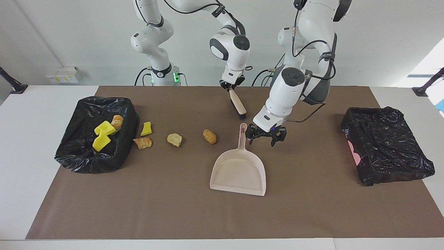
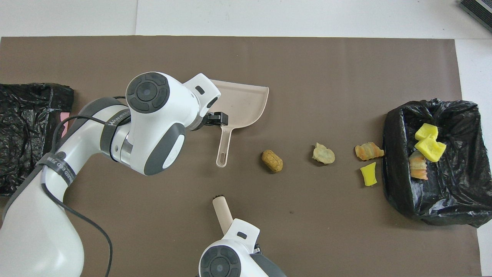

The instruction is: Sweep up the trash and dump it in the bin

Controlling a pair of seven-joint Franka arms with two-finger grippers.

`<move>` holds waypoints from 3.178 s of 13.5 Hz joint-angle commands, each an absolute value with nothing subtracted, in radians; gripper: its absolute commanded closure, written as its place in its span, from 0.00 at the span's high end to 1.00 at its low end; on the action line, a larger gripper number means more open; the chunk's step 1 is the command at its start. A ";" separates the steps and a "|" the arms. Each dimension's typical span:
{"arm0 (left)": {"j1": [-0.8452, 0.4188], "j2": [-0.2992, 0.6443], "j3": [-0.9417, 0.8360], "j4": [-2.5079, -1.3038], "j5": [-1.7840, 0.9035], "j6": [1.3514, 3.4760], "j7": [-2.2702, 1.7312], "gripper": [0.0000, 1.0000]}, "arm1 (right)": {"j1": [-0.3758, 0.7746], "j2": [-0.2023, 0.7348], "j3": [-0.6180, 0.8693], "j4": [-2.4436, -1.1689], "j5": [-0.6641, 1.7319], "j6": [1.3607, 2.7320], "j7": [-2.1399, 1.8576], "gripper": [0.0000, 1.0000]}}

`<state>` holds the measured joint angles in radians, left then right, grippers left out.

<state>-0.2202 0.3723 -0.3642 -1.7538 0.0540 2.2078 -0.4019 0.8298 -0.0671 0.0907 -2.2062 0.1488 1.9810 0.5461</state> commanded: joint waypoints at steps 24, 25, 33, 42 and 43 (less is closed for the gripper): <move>-0.092 0.403 -0.348 -1.534 0.074 1.895 0.294 0.00 | 0.028 -0.182 0.091 -2.177 -0.156 1.675 0.210 0.00; -0.087 0.408 -0.345 -1.529 0.083 1.904 0.366 0.00 | 0.028 -0.190 0.091 -2.186 -0.158 1.637 0.210 0.00; -0.032 0.407 -0.342 -1.532 0.176 1.870 0.788 0.00 | -0.008 -0.148 0.092 -2.230 -0.227 1.640 0.329 0.00; -0.052 0.330 -0.353 -1.669 0.138 1.778 0.946 0.00 | 0.005 -0.075 0.094 -2.250 -0.244 1.723 0.453 0.00; -0.052 0.315 -0.354 -1.698 0.137 1.787 0.945 0.00 | 0.015 -0.061 0.094 -2.250 -0.248 1.726 0.454 0.00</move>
